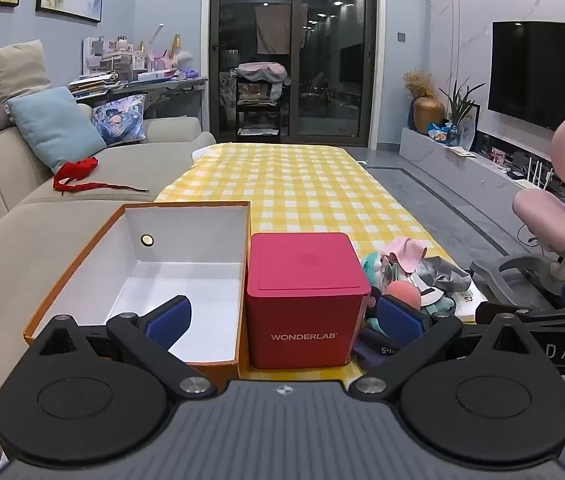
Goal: Organize soft objects
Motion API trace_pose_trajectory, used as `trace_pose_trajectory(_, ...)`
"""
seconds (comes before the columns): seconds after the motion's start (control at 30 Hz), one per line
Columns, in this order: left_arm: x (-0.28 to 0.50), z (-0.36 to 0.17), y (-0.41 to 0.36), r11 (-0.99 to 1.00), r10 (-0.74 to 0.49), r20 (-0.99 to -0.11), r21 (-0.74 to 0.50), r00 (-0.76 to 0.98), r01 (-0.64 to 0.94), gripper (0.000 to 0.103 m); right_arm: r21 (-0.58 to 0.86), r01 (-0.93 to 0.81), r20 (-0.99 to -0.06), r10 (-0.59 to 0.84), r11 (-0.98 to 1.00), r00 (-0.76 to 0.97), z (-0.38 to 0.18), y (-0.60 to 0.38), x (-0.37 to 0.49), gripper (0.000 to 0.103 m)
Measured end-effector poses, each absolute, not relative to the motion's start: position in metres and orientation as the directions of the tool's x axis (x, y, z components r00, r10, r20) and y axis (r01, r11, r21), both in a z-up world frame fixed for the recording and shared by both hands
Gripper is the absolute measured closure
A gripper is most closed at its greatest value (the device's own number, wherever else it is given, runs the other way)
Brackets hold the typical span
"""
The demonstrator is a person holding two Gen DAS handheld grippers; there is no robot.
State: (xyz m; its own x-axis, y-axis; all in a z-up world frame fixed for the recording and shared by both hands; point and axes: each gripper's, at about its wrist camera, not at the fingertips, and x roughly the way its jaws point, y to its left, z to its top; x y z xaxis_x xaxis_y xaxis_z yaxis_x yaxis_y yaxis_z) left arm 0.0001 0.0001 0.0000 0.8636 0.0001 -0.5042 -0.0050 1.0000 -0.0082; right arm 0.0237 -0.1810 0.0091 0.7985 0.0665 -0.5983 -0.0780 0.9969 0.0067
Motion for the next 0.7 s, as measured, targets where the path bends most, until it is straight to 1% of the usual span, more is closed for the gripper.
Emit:
trace_pose_trajectory(0.17,0.0,0.0,-0.002,1.0,0.01,-0.506,-0.001,0.863,-0.012,0.0,-0.006,-0.074,-0.593,0.056,0.997,0.803,0.009,-0.181,0.022,0.003)
trace_pose_trajectory(0.3,-0.003,-0.011,0.004,1.0,0.015,-0.511,-0.007,0.859,-0.021,0.0,-0.015,-0.066,-0.59,0.044,0.998,0.806,0.014,-0.182,0.022,0.003)
trace_pose_trajectory(0.7,0.004,-0.005,0.004,0.999,0.02,-0.526,-0.023,0.85,-0.037,0.0,-0.012,-0.04,-0.603,0.025,0.999,0.797,0.007,-0.181,0.023,0.003)
